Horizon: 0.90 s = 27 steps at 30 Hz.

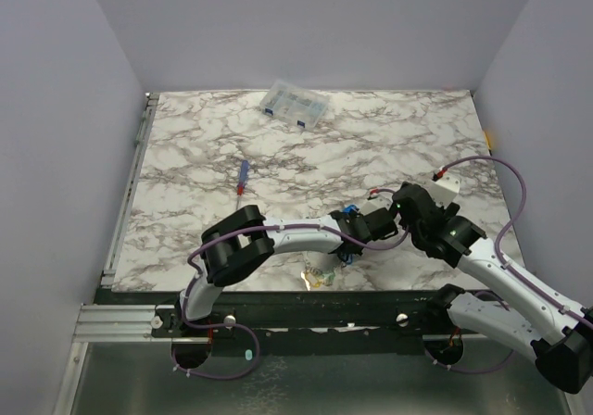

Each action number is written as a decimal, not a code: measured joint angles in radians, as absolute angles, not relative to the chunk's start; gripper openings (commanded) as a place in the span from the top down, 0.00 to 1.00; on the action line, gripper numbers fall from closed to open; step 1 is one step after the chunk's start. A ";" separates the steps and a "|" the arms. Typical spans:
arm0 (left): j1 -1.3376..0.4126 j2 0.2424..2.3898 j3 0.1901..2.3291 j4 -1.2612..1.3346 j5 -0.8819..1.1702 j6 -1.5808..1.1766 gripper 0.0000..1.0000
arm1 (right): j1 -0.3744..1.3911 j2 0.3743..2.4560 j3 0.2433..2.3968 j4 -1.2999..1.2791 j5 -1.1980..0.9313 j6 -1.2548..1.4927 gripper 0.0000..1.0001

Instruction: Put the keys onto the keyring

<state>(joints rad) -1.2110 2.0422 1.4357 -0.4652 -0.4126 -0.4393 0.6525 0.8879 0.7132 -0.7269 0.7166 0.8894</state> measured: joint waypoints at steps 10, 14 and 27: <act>-1.203 2.017 1.361 -0.332 -0.406 -0.409 1.00 | 0.653 0.890 0.713 -0.711 0.713 0.888 0.06; -1.199 1.976 1.297 -0.276 -0.377 -0.390 1.00 | 0.653 0.890 0.713 -0.695 0.710 0.885 0.06; -1.193 1.684 0.968 -0.014 -0.224 -0.282 1.00 | 0.653 0.797 0.698 -0.597 0.672 0.830 0.06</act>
